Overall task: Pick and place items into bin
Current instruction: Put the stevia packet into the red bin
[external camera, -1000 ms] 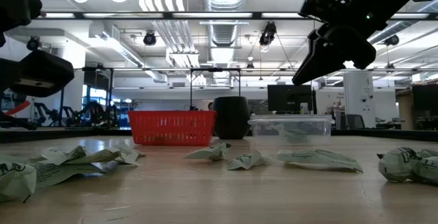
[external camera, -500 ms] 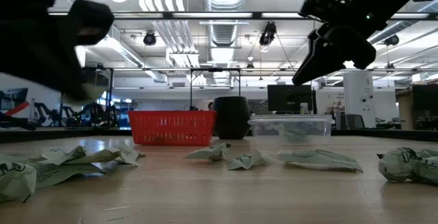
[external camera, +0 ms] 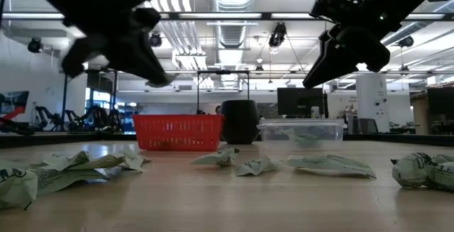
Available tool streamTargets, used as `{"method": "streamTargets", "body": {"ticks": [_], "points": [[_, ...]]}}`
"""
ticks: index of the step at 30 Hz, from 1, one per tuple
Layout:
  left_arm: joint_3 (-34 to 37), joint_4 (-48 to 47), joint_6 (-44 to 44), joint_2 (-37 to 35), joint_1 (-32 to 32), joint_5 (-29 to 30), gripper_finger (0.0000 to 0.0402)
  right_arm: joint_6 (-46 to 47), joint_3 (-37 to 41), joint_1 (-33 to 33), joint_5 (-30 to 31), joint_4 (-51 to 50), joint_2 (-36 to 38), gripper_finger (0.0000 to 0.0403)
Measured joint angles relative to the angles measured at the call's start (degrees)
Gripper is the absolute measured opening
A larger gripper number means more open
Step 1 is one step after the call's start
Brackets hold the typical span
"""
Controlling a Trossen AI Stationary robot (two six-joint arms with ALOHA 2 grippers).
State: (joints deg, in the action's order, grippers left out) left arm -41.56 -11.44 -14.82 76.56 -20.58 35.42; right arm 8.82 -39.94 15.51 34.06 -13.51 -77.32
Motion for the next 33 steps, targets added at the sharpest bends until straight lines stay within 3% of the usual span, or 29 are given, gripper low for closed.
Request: {"method": "streamTargets", "body": {"ticks": [11,28,33], "points": [[0.07,0.56,-2.07,0.10,14.11,-6.42,0.0000,-0.02,0.00,0.00,0.00,-0.03,0.00,0.0068],[0.98,2.64,-2.55,0.10,16.61,-8.19,0.0001,0.20,0.00,0.00,0.00,-0.07,0.00,0.0068],[1.01,2.64,-2.59,0.10,16.73,-9.27,0.0037,0.22,0.00,0.01,-1.49,-0.07,0.00,0.0068]]}}
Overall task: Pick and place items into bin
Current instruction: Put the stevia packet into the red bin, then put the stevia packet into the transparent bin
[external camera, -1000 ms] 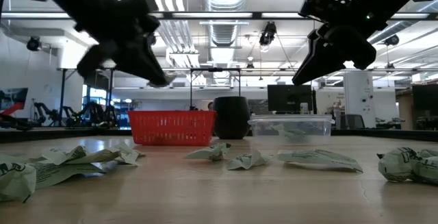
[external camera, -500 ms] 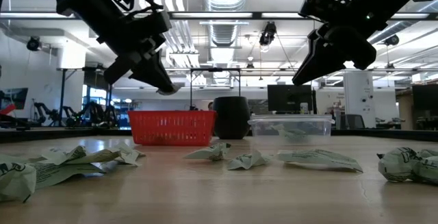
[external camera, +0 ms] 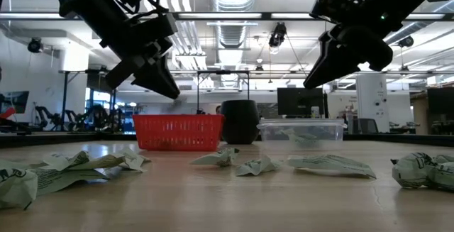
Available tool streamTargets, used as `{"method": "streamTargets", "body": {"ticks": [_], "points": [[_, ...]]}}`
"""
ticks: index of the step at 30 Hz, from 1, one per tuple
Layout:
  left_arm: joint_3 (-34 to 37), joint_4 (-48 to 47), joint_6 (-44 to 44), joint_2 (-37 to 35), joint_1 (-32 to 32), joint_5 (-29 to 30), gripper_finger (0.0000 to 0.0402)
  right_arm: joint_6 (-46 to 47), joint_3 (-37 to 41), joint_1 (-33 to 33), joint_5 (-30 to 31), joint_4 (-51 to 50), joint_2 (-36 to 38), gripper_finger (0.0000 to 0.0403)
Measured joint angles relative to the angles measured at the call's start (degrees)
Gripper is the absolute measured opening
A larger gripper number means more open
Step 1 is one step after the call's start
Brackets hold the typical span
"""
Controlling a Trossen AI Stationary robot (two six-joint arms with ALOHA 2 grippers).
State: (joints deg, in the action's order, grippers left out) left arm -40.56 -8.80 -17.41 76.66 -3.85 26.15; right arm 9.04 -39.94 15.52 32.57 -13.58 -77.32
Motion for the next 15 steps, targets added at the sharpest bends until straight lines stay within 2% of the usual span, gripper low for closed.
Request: {"method": "streamTargets", "body": {"ticks": [8,15], "points": [[0.04,0.87,0.43,0.02,0.10,0.11,0.0115,-0.02,0.00,0.10,-3.17,0.41,-0.02,0.0068],[0.04,0.68,2.00,0.02,0.10,0.26,0.0127,-5.67,0.00,0.12,-17.57,9.48,-0.94,0.0068]]}}
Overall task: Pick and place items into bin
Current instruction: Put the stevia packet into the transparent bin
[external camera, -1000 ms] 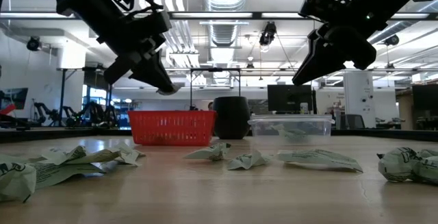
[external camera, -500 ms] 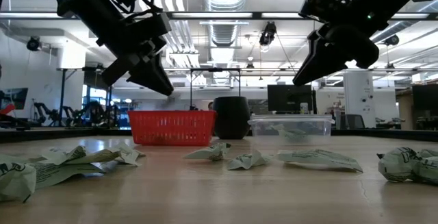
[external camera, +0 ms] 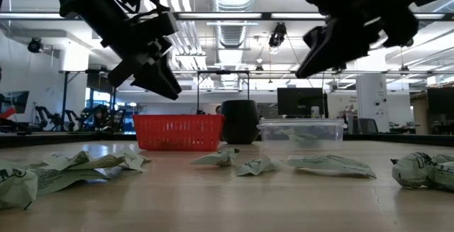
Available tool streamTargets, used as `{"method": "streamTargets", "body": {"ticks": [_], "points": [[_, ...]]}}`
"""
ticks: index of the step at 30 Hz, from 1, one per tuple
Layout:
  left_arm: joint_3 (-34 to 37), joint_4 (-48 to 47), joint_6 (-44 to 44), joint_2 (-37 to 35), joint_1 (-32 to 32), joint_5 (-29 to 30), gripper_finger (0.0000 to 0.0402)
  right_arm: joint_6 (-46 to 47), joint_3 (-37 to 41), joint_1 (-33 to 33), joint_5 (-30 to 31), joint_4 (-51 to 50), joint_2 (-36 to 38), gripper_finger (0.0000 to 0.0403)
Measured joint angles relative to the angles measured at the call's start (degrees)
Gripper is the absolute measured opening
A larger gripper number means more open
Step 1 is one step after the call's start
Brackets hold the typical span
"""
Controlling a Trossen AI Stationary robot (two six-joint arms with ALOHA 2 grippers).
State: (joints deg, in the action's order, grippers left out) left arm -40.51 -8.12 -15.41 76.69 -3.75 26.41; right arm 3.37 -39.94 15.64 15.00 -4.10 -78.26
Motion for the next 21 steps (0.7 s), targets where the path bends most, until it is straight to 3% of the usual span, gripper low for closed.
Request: {"method": "streamTargets", "body": {"ticks": [7,15,21], "points": [[0.00,-2.72,1.66,-0.21,-0.07,0.01,0.0127,-6.24,0.00,0.15,-9.10,10.45,-4.88,0.0068],[-0.02,-10.94,9.28,-6.63,-0.53,0.02,0.0127,-9.60,-0.19,0.11,-9.79,17.37,-10.68,0.0068],[0.27,-15.38,16.02,-13.91,-3.64,-0.16,0.0127,-3.79,-1.11,0.41,-12.21,16.40,-11.48,0.0077]]}}
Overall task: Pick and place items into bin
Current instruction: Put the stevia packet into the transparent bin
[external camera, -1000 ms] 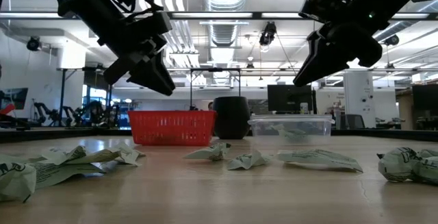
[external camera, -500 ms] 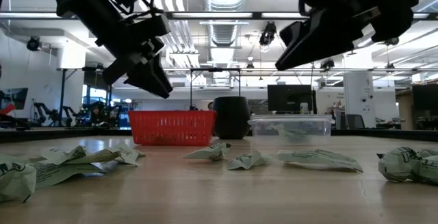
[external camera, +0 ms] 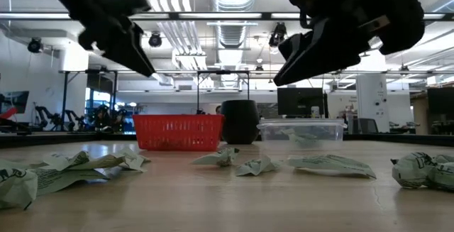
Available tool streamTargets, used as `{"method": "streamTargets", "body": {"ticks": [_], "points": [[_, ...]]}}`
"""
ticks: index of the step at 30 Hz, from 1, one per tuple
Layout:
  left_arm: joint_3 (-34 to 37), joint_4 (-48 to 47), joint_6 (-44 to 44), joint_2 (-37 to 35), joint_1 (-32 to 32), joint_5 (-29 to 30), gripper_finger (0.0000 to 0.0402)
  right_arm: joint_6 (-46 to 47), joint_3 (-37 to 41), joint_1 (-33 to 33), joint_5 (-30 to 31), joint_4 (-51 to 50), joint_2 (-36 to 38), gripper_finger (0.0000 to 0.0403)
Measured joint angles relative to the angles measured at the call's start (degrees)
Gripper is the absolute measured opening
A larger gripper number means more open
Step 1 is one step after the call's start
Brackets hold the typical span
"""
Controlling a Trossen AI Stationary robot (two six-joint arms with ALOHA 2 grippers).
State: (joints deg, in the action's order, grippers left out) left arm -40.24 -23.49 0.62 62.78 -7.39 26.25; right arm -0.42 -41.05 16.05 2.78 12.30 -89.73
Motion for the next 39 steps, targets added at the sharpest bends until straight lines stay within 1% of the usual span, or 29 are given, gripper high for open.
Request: {"method": "streamTargets", "body": {"ticks": [6,11,13,17,20,22,26,28,33,39], "points": [[1.35,0.54,0.55,-3.45,-4.04,-0.08,0.0127,7.36,-0.05,2.74,-0.26,-3.09,0.30,0.0113],[2.45,0.52,0.57,-4.41,-5.21,-0.12,0.0127,10.81,-0.04,7.10,0.68,-3.16,-0.37,0.0138],[2.53,0.58,0.62,-4.47,-5.21,-0.10,0.0127,11.90,-0.33,9.13,3.55,-3.03,-0.37,0.0145],[2.53,0.86,0.70,-4.47,-5.21,-0.08,0.0127,15.11,-0.80,12.35,11.51,-2.88,-0.46,0.0153],[2.53,0.90,0.70,-4.47,-5.19,-0.08,0.0127,20.00,-0.80,14.01,15.31,-2.58,-2.35,0.0153],[2.53,1.03,0.70,-4.47,-5.19,-0.06,0.0127,23.45,-1.12,14.68,16.53,-2.08,-4.86,0.0153],[2.53,1.70,0.68,-4.45,-5.19,-0.08,0.0127,28.46,-3.69,15.22,16.67,-1.98,-10.83,0.0156],[2.53,1.50,0.68,-4.45,-5.19,-0.06,0.0127,29.25,-5.69,15.22,16.39,-4.06,-12.83,0.0160],[2.67,1.58,0.68,-4.43,-5.19,-0.08,0.0127,30.24,-12.25,15.22,16.55,-14.22,-15.40,0.0174],[2.86,1.54,0.68,-4.43,-5.19,-0.07,0.0127,30.36,-16.70,15.22,16.32,-18.54,-17.40,0.0192]]}}
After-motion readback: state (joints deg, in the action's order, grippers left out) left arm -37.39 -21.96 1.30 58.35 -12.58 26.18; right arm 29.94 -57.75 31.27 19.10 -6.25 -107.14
